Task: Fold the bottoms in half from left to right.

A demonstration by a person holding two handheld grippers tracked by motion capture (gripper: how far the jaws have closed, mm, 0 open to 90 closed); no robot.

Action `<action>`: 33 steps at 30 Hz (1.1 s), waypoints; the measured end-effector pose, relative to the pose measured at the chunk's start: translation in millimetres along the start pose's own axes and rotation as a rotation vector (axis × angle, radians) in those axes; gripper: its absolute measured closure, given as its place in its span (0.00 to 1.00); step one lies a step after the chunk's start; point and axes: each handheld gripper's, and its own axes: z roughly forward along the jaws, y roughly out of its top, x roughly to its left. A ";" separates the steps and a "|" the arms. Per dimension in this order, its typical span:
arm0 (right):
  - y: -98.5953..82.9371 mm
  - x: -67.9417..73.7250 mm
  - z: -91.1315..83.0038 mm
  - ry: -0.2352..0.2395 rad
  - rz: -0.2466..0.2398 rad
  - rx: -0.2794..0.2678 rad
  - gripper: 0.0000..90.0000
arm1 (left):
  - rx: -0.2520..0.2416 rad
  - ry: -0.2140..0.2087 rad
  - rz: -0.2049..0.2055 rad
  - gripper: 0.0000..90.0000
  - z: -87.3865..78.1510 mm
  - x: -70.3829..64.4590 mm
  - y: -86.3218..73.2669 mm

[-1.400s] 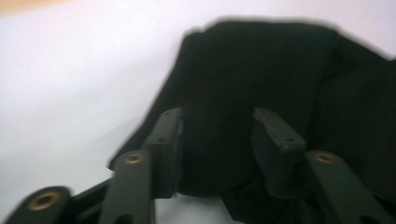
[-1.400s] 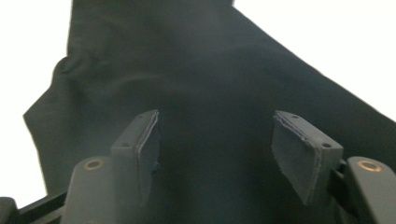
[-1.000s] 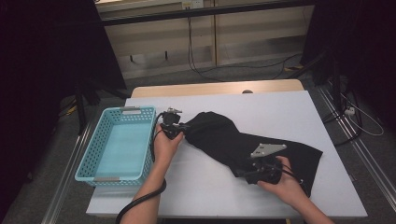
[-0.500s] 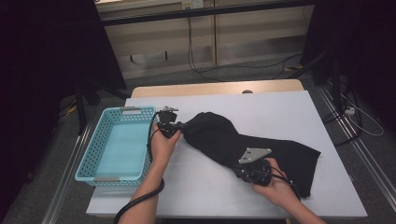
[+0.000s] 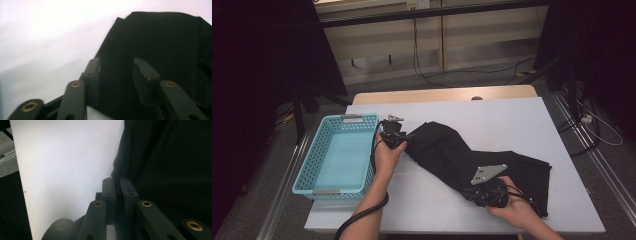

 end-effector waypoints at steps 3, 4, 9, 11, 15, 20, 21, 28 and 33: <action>-1.1 -1.1 1.3 0.005 0.003 0.003 0.92 | 0.007 0.005 0.017 0.68 8.4 2.3 -3.2; -1.6 -0.8 2.6 0.006 0.005 0.004 0.92 | 0.015 0.004 0.023 0.70 10.7 2.2 -4.2; -2.4 -0.8 4.6 0.007 0.000 0.009 0.91 | 0.070 0.007 0.001 0.96 9.9 0.5 -2.5; -2.8 -1.7 4.6 0.011 0.005 0.007 0.91 | 0.089 0.033 0.002 0.99 6.1 -1.2 1.0; -2.2 0.0 4.5 0.007 0.000 0.007 0.91 | 0.039 0.048 -0.027 0.99 -11.5 3.2 6.6; -1.9 -0.8 5.2 0.013 0.000 0.011 0.91 | 0.046 0.057 -0.030 0.99 -27.2 9.5 7.2; -1.8 -1.1 4.8 0.015 0.000 0.011 0.91 | 0.053 0.059 -0.025 0.99 -27.2 8.9 6.2; -1.8 -0.3 2.2 0.036 -0.023 0.029 0.91 | 0.040 0.057 0.015 0.71 -8.2 6.8 -0.8; -3.5 -1.6 -1.2 0.050 -0.016 0.016 0.91 | 0.010 0.034 0.055 0.67 6.5 4.9 -3.7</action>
